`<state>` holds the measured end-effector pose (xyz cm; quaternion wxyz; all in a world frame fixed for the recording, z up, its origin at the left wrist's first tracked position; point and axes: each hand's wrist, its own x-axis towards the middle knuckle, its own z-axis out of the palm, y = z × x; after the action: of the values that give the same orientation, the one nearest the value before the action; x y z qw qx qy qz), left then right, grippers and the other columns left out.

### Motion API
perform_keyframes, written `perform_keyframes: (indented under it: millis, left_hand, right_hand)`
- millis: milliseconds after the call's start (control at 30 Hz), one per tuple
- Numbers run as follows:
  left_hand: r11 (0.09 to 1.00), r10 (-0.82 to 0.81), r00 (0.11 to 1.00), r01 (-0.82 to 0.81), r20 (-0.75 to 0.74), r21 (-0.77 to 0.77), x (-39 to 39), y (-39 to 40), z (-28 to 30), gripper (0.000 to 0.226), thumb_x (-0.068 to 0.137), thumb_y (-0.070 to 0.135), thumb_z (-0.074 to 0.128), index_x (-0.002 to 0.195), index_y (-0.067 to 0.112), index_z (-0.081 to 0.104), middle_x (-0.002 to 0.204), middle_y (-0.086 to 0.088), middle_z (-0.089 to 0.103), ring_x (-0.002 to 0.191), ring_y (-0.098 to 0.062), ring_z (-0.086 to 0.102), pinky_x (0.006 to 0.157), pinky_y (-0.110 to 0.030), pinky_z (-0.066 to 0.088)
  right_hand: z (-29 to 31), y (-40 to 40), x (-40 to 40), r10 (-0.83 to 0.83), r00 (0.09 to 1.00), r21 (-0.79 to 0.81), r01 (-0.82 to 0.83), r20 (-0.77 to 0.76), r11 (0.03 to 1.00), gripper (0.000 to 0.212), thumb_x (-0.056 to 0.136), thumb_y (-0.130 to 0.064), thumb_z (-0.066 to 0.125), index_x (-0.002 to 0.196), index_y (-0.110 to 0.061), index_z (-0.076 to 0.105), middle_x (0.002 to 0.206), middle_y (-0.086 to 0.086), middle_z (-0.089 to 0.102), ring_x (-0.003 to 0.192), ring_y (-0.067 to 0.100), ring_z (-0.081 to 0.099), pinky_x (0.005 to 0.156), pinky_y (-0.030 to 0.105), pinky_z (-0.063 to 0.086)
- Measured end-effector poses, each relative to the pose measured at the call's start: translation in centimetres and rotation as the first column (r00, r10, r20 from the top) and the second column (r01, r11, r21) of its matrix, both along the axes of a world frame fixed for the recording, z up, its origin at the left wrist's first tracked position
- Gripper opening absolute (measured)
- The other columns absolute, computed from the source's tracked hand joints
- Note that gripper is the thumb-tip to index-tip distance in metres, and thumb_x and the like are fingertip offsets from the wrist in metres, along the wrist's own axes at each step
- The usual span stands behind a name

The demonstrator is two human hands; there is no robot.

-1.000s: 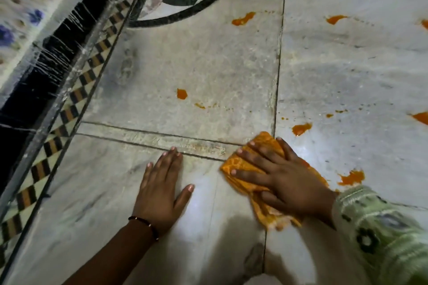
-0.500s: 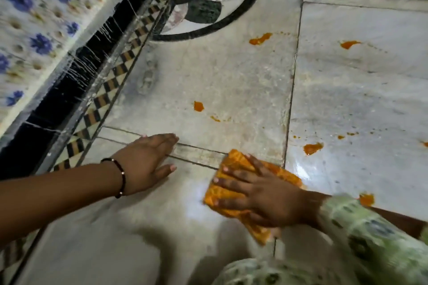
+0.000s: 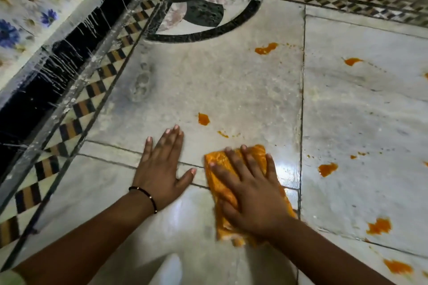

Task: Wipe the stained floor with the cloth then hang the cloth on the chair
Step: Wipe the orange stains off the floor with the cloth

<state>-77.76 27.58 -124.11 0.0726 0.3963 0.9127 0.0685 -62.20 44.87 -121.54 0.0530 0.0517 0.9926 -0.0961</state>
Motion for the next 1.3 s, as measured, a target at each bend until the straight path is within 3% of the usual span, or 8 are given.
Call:
perform_keyframes:
  millis: [133, 367, 633, 800, 933, 1067, 1167, 1300]
  left_hand:
    - [1.000, 0.012, 1.000, -0.012, -0.003, 0.012, 0.1, -0.2, -0.3, 0.083, 0.083, 0.062, 0.031, 0.149, 0.012, 0.018, 0.158, -0.005, 0.012, 0.144, -0.017, 0.009, 0.115, -0.045, 0.007]
    - [1.000, 0.009, 1.000, -0.009, 0.001, 0.009, 0.2, -0.1, -0.2, 0.082, 0.085, 0.062, 0.030, 0.149, 0.012, 0.018, 0.158, -0.005, 0.013, 0.144, -0.017, 0.008, 0.115, -0.047, 0.010]
    - [0.995, 0.085, 0.996, -0.086, 0.021, 0.051, 0.5, -0.4, 0.0, 0.094, 0.081, 0.067, 0.033, 0.148, 0.005, 0.014, 0.157, -0.013, 0.010, 0.145, -0.025, 0.006, 0.114, -0.050, 0.009]
    - [0.984, 0.179, 0.984, -0.179, 0.011, -0.023, 0.6, -0.2, -0.1, 0.110, 0.073, 0.075, 0.034, 0.146, -0.005, 0.012, 0.155, -0.023, 0.007, 0.144, -0.034, 0.004, 0.111, -0.060, 0.006]
    - [0.986, 0.161, 0.987, -0.160, 0.005, -0.033, 0.5, -0.2, -0.2, 0.112, 0.073, 0.078, 0.031, 0.144, -0.008, 0.016, 0.153, -0.027, 0.010, 0.143, -0.037, 0.009, 0.111, -0.058, 0.008]
    - [0.988, 0.153, 0.988, -0.153, 0.014, -0.008, 0.3, -0.5, -0.3, 0.117, 0.072, 0.084, 0.026, 0.144, -0.008, 0.018, 0.153, -0.027, 0.011, 0.143, -0.037, 0.011, 0.112, -0.056, 0.008]
    - [0.988, 0.154, 0.988, -0.155, 0.028, 0.001, 0.4, -0.7, -0.5, 0.117, 0.073, 0.086, 0.022, 0.144, -0.008, 0.016, 0.154, -0.026, 0.009, 0.144, -0.036, 0.008, 0.112, -0.056, 0.009]
    - [0.987, 0.159, 0.987, -0.158, 0.017, -0.010, 0.3, -0.4, -0.4, 0.117, 0.072, 0.085, 0.023, 0.145, -0.006, 0.016, 0.155, -0.024, 0.007, 0.144, -0.034, 0.005, 0.113, -0.055, 0.009]
  right_hand:
    - [-0.3, 3.8, 2.4, 0.097, 0.995, 0.005, -0.097, -0.011, 0.995, 0.072, 0.078, -0.056, 0.041, 0.147, -0.048, 0.019, 0.159, -0.006, 0.018, 0.146, 0.026, 0.015, 0.111, 0.057, 0.008]
    - [-1.0, 4.9, -9.4, -0.343, 0.939, 0.035, 0.344, -0.035, 0.938, 0.067, 0.081, -0.060, 0.021, 0.147, -0.051, 0.008, 0.160, -0.007, 0.009, 0.147, 0.026, 0.002, 0.110, 0.061, -0.004]
    - [-0.6, 5.4, -1.2, -0.031, 0.996, -0.004, 0.031, -0.082, 1.000, 0.066, 0.081, -0.053, 0.036, 0.146, -0.047, 0.023, 0.157, -0.006, 0.022, 0.146, 0.024, 0.015, 0.113, 0.055, 0.008]
    - [0.1, 7.7, -10.0, -0.398, 0.917, -0.029, 0.397, -0.022, 0.917, 0.067, 0.079, -0.061, 0.024, 0.145, -0.049, 0.021, 0.158, -0.010, 0.018, 0.147, 0.023, 0.008, 0.112, 0.061, 0.001]
    - [0.1, 2.1, -15.8, -0.089, 0.996, 0.020, 0.089, 0.001, 0.996, 0.074, 0.075, -0.066, 0.020, 0.146, -0.046, 0.025, 0.158, -0.008, 0.020, 0.146, 0.026, 0.009, 0.111, 0.062, -0.005]
    - [-0.7, 1.6, -10.3, 0.152, 0.987, 0.077, -0.147, -0.058, 0.986, 0.066, 0.080, -0.057, 0.036, 0.144, -0.046, 0.029, 0.157, -0.007, 0.025, 0.146, 0.025, 0.015, 0.113, 0.060, 0.002]
    - [-0.5, 5.6, -6.1, 0.113, 0.992, 0.043, -0.111, -0.047, 0.993, 0.065, 0.080, -0.057, 0.038, 0.143, -0.052, 0.023, 0.156, -0.008, 0.025, 0.145, 0.024, 0.017, 0.111, 0.062, 0.010]
    - [0.0, 8.3, -10.4, -0.149, 0.989, 0.036, 0.149, -0.002, 0.988, 0.068, 0.078, -0.063, 0.028, 0.143, -0.055, 0.012, 0.158, -0.009, 0.018, 0.146, 0.026, 0.011, 0.109, 0.066, 0.005]
